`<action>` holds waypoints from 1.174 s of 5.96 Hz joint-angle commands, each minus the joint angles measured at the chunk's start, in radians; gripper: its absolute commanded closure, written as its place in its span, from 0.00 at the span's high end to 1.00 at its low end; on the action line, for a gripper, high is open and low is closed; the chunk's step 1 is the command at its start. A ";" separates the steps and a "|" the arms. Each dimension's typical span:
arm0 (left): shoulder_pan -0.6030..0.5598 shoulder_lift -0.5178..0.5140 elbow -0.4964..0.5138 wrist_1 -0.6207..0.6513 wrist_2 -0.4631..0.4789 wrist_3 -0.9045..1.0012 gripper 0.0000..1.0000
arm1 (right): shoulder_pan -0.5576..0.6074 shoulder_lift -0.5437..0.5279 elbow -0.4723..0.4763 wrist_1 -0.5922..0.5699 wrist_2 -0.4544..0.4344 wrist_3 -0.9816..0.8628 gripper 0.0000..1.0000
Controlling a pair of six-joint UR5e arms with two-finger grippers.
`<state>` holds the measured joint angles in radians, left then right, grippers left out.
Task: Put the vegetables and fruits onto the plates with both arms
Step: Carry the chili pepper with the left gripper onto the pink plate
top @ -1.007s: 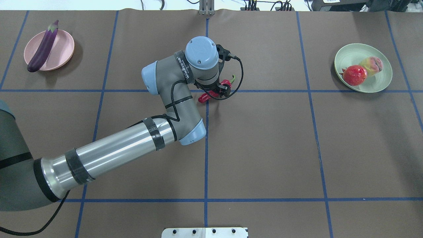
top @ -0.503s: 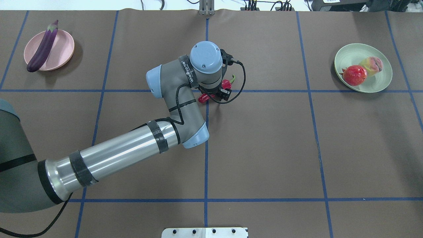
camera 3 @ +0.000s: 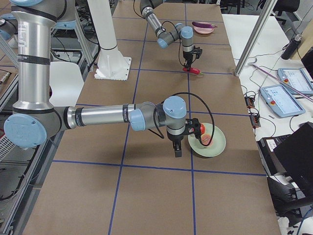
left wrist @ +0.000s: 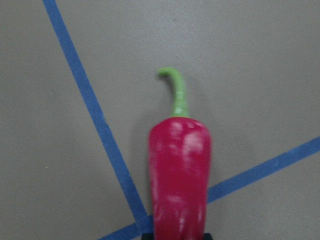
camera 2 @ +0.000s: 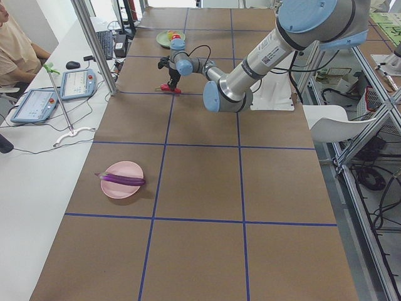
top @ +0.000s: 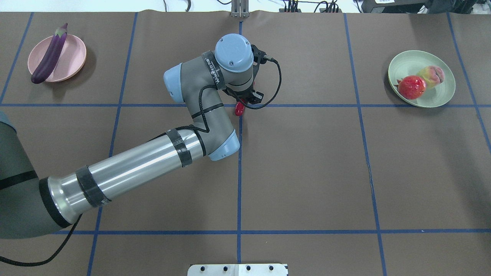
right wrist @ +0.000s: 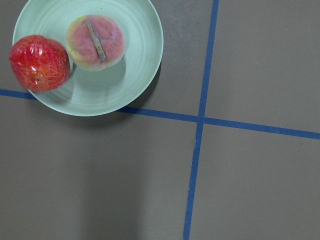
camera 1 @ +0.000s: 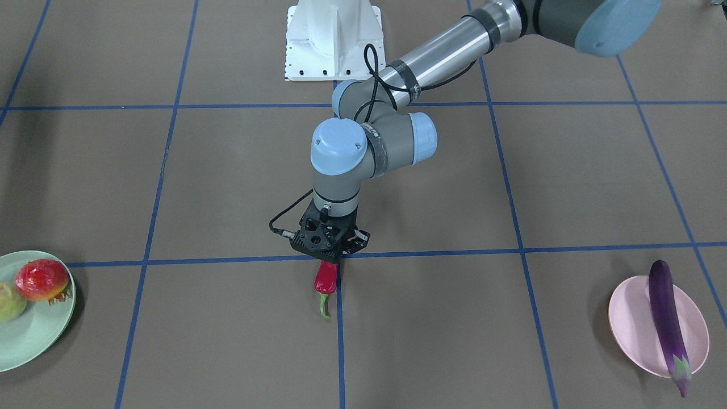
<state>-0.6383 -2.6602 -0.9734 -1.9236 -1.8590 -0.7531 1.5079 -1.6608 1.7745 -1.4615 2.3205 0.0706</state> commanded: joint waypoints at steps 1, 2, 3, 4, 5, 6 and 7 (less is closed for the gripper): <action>-0.110 0.037 -0.007 0.005 -0.140 0.125 0.00 | 0.000 0.001 0.000 0.001 0.000 0.000 1.00; -0.185 0.099 -0.007 0.003 -0.197 0.235 0.00 | 0.000 0.001 -0.003 0.001 -0.001 0.000 1.00; -0.283 0.171 -0.007 0.003 -0.254 0.368 0.00 | 0.000 0.001 -0.003 0.001 -0.001 0.000 1.00; -0.390 0.250 -0.002 0.003 -0.366 0.483 0.00 | 0.000 0.003 -0.004 0.001 -0.001 -0.002 1.00; -0.468 0.313 0.001 0.052 -0.399 0.513 0.00 | 0.000 0.003 -0.004 0.001 -0.001 -0.002 1.00; -0.536 0.322 0.002 0.161 -0.397 0.520 0.00 | 0.000 0.000 -0.001 0.001 -0.001 -0.002 1.00; -0.573 0.368 0.010 0.167 -0.394 0.558 0.00 | 0.000 -0.001 -0.003 0.001 -0.001 -0.003 1.00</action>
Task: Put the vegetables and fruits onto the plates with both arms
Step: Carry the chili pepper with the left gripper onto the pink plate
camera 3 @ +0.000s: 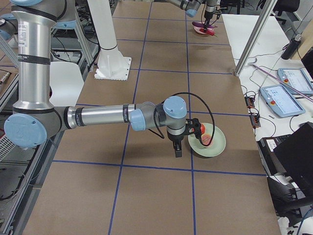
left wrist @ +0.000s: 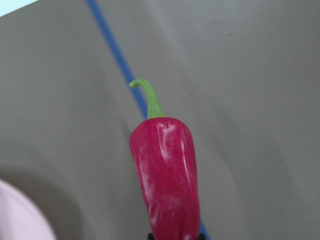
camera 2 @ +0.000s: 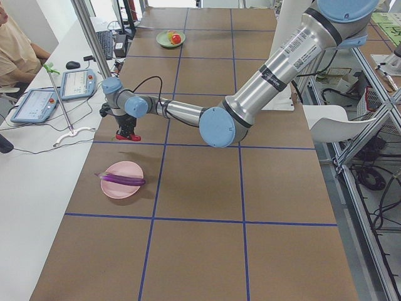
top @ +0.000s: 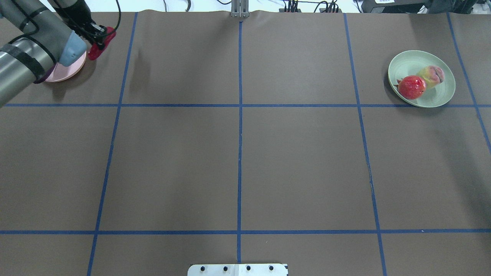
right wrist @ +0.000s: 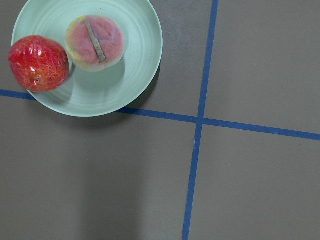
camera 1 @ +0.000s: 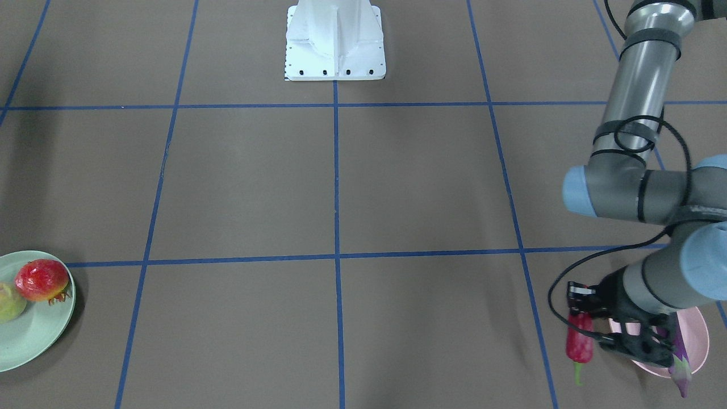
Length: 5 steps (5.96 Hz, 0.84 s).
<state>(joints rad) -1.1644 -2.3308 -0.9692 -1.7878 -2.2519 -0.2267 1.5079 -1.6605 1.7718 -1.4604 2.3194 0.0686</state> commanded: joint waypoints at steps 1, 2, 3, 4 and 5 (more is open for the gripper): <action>-0.060 0.060 0.024 0.028 0.005 0.106 0.28 | 0.000 0.001 -0.002 0.000 0.002 -0.001 1.00; -0.066 0.091 0.026 0.009 0.064 0.197 0.65 | 0.000 0.001 -0.003 0.000 0.000 0.000 1.00; -0.072 0.105 0.023 -0.023 0.078 0.254 1.00 | 0.000 0.002 -0.002 0.000 0.002 0.000 1.00; -0.080 0.103 0.021 -0.025 0.078 0.245 1.00 | 0.000 0.002 -0.002 0.000 0.002 0.002 1.00; -0.092 0.099 0.008 -0.015 0.074 0.241 1.00 | 0.000 0.002 -0.002 0.000 0.002 0.002 1.00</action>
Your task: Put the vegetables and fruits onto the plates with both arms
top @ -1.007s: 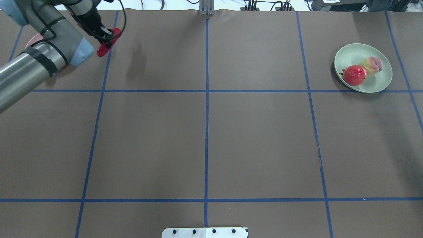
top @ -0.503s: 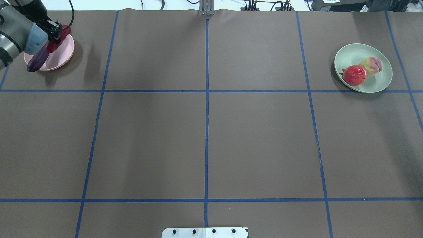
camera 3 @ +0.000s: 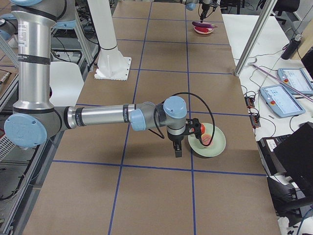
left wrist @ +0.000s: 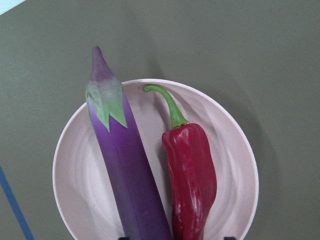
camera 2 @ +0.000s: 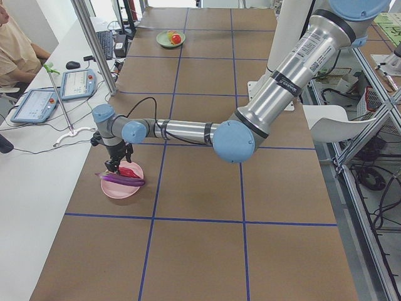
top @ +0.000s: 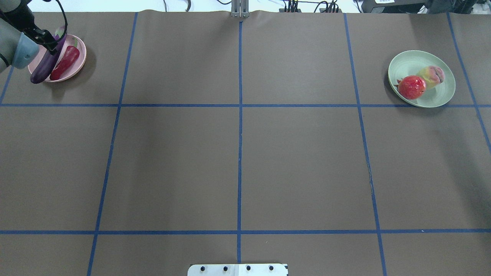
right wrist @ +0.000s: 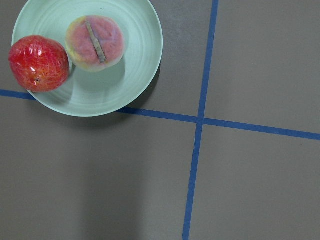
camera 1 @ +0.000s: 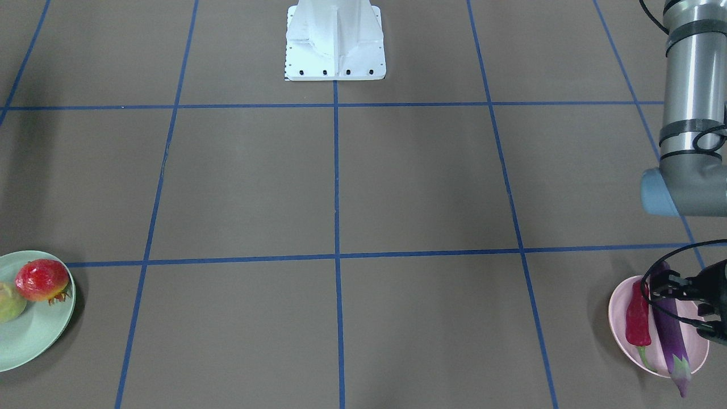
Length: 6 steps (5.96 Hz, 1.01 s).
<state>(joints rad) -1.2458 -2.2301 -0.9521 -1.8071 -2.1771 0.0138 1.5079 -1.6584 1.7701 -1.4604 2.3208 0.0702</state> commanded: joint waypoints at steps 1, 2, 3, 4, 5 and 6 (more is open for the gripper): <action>-0.029 0.006 -0.057 0.011 -0.010 -0.029 1.00 | 0.000 0.000 0.000 0.000 0.000 0.003 1.00; -0.062 0.024 -0.083 0.047 -0.077 -0.091 1.00 | 0.000 0.000 0.003 0.002 0.000 0.008 1.00; -0.127 0.126 -0.197 0.060 -0.111 -0.092 1.00 | 0.000 0.000 0.003 0.002 0.000 0.016 1.00; -0.165 0.256 -0.349 0.075 -0.160 -0.090 1.00 | 0.000 0.003 -0.001 0.002 0.000 0.016 1.00; -0.223 0.345 -0.481 0.144 -0.211 -0.083 1.00 | 0.000 0.003 -0.001 0.000 0.000 0.016 1.00; -0.247 0.486 -0.661 0.214 -0.211 -0.080 1.00 | 0.000 0.003 -0.003 -0.003 -0.001 0.016 1.00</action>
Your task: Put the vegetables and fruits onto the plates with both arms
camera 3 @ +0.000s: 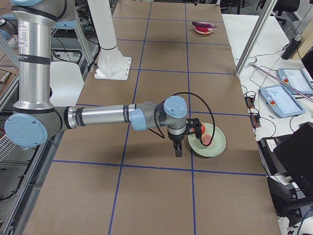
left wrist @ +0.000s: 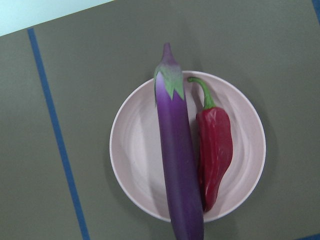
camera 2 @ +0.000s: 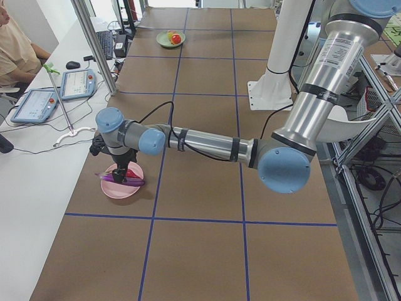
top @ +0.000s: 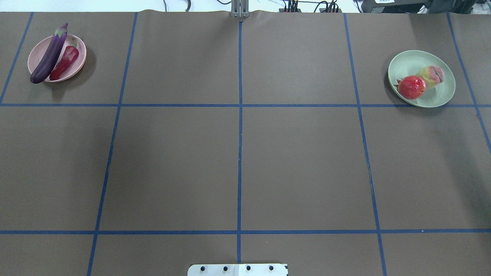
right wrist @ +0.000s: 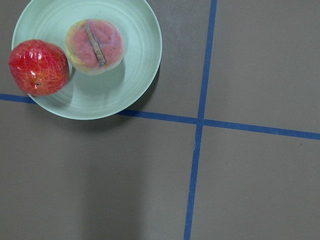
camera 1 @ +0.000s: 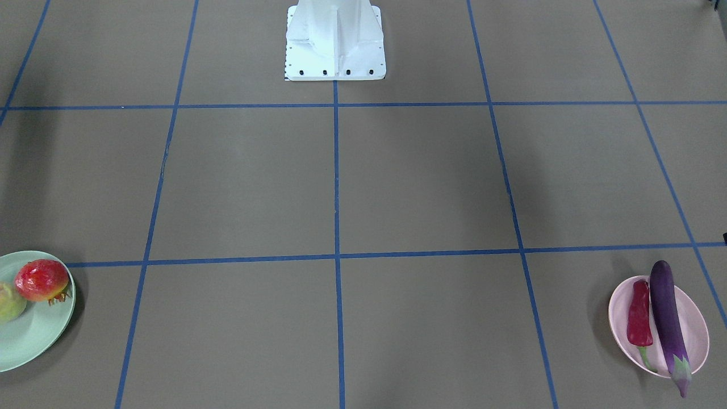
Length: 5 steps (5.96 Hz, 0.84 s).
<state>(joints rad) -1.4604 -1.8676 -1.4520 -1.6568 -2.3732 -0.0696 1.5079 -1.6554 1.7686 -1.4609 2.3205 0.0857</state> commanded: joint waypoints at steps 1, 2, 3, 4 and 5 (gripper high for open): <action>-0.034 0.272 -0.297 0.071 -0.014 0.019 1.00 | 0.000 0.000 0.000 -0.006 0.000 0.000 1.00; -0.040 0.377 -0.361 0.072 -0.011 0.057 1.00 | 0.000 -0.001 0.003 -0.007 0.000 0.000 1.00; -0.055 0.439 -0.363 0.065 -0.006 0.057 1.00 | 0.000 -0.004 0.005 -0.007 0.000 0.000 1.00; -0.070 0.435 -0.358 0.069 -0.007 0.010 1.00 | 0.000 -0.003 0.006 -0.007 0.000 0.000 1.00; -0.087 0.438 -0.360 0.057 -0.009 -0.072 1.00 | 0.000 -0.003 0.005 -0.007 0.000 0.000 1.00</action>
<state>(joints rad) -1.5319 -1.4371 -1.8098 -1.5923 -2.3812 -0.0774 1.5079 -1.6583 1.7737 -1.4680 2.3209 0.0859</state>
